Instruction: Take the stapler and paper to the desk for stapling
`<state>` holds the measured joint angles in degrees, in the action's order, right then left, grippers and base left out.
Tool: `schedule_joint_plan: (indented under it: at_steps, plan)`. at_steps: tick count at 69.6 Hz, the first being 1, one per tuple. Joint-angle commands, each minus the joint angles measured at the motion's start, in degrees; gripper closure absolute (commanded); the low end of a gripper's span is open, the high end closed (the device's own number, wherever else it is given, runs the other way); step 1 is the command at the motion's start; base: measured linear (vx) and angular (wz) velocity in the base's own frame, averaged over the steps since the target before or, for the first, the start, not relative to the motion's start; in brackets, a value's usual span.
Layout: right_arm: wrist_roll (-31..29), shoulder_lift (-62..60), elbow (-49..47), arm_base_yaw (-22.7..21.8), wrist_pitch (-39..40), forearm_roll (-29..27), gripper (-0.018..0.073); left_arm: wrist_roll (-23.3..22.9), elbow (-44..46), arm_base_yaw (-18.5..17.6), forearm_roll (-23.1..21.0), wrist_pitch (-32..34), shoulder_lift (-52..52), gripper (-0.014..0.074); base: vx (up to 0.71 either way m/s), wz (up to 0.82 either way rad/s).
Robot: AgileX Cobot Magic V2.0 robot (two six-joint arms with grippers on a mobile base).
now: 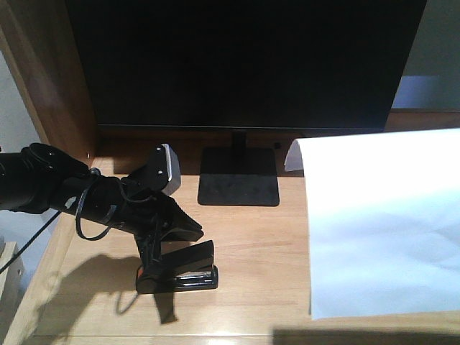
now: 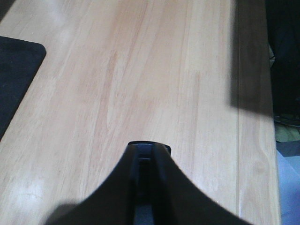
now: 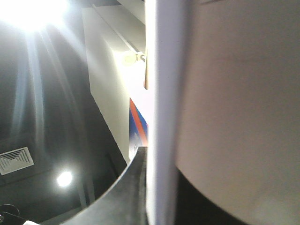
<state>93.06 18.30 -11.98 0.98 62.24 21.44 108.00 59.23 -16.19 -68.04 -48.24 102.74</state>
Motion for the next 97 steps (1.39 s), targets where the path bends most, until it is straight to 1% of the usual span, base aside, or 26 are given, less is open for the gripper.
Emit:
schedule_joint_plan:
  at_steps: [1,33,97]
  plan:
    - [-0.22,0.58,-1.31,-0.47,2.00,-0.70,0.0565,-0.41,1.48,-0.13,-2.61,-1.64,-2.29,0.0605,0.00,0.00]
    - [-0.22,0.58,-1.31,-0.47,1.95,-0.53,0.0565,-0.41,1.43,-0.24,-2.46,-0.82,2.86,0.0603,0.00,0.00]
    - [-0.22,0.58,-1.31,-0.47,2.00,-0.51,0.0565,-0.41,1.43,-0.24,-2.44,-0.82,2.99,0.0603,0.00,0.00]
